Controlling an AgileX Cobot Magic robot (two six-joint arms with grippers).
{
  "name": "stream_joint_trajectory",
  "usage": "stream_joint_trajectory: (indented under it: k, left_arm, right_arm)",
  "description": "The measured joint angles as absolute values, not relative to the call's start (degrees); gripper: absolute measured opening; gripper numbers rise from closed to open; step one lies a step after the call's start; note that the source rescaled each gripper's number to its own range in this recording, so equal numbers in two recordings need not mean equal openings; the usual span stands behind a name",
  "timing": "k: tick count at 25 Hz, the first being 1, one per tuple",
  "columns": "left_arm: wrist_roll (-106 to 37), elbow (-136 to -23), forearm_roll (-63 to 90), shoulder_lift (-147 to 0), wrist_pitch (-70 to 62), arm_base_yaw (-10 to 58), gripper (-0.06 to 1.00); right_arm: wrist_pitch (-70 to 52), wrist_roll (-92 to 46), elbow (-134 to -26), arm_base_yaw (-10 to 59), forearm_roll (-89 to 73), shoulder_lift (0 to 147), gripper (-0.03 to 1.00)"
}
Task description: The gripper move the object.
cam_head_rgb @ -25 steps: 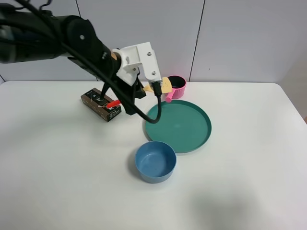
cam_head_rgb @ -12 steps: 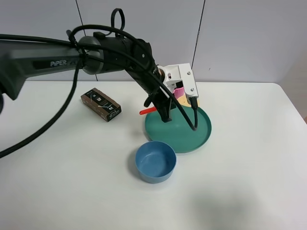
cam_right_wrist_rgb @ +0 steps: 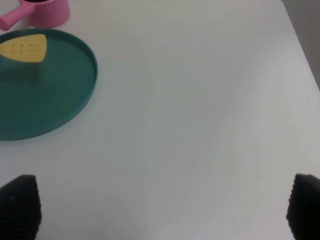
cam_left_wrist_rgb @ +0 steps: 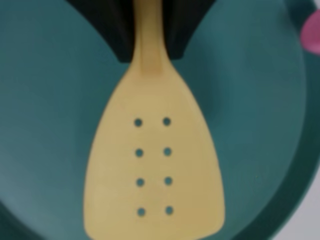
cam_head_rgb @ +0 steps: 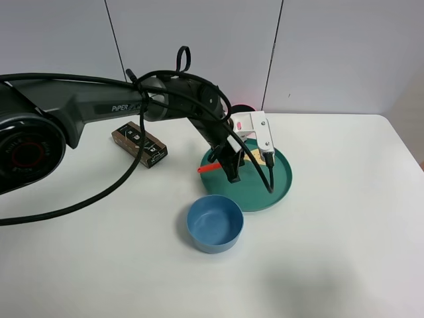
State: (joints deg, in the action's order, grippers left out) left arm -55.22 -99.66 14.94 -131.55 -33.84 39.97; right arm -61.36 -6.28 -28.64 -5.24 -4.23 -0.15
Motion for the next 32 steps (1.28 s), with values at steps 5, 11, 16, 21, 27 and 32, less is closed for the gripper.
stream_joint_trajectory:
  k: [5, 11, 16, 21, 27, 32]
  left_arm:
    - [-55.4, -100.4, 17.2, -133.8, -31.3, 40.0, 0.00]
    - [-55.4, -101.0, 17.9, -136.0, -30.0, 40.0, 0.00]
    - [-55.4, -101.0, 18.0, -137.1, -29.6, 40.0, 0.00]
    - [-55.4, -101.0, 18.7, -137.2, -29.4, 40.0, 0.10]
    - [-55.2, -101.1, 22.5, -137.2, -28.1, 40.0, 0.86]
    - [-54.9, -101.1, 22.6, -136.9, -27.8, 40.0, 0.96]
  right_arm:
    - [-61.4, -6.3, -28.6, -5.2, -4.2, -0.2, 1.00]
    - [-61.4, -6.3, -28.6, -5.2, -4.2, -0.2, 1.00]
    - [-61.4, -6.3, -28.6, -5.2, -4.2, -0.2, 1.00]
    - [-61.4, -6.3, -28.6, -5.2, -4.2, -0.2, 1.00]
    - [-61.4, -6.3, -28.6, -5.2, -4.2, -0.2, 1.00]
    - [-61.4, -6.3, -28.6, -5.2, -4.2, -0.2, 1.00]
